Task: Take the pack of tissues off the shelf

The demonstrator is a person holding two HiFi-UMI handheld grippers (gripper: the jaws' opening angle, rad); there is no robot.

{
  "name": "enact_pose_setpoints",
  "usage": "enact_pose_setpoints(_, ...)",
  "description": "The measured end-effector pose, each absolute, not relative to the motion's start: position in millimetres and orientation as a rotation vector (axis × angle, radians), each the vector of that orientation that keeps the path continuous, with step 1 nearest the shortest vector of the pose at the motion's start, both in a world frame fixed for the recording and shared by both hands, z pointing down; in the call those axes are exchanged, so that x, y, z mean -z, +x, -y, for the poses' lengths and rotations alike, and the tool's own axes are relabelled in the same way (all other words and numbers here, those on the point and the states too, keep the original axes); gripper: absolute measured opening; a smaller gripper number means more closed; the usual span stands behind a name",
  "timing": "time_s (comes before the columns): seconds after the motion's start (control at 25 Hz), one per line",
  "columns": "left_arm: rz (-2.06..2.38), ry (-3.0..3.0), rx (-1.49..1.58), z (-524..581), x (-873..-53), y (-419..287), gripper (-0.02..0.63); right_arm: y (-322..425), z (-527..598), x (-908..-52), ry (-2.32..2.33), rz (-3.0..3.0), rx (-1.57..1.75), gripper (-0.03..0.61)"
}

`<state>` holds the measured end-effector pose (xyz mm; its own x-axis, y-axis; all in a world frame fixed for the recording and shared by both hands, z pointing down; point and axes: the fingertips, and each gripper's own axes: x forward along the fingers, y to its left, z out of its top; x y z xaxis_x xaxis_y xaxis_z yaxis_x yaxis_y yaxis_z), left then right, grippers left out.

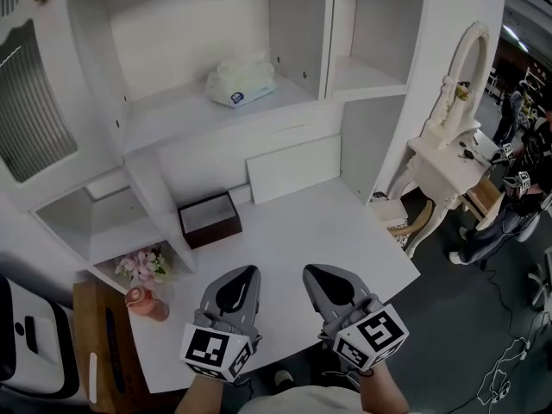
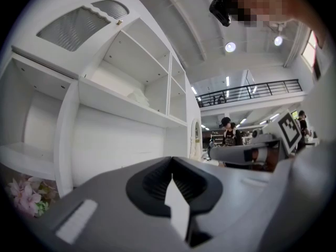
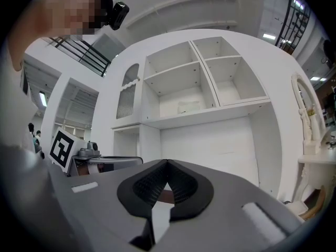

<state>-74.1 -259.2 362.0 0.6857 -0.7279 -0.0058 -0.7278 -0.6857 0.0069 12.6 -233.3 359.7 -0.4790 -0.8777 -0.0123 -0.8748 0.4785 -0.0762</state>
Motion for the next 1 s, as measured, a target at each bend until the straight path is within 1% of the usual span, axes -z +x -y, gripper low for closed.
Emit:
enact_pose_setpoints(0.52, 1.384, 2.822, 0.052, 295.4, -350.8, -61.6, 0.002, 26.0, 280.9, -337.6, -1.426, -2.729, 0.076, 0.002)
enact_pose_setpoints(1.0, 1.562, 2.719, 0.066, 322.7, -347.6, -67.3, 0.002, 22.1, 331.5, -297.3, -1.239, -2.838, 0.027, 0.002)
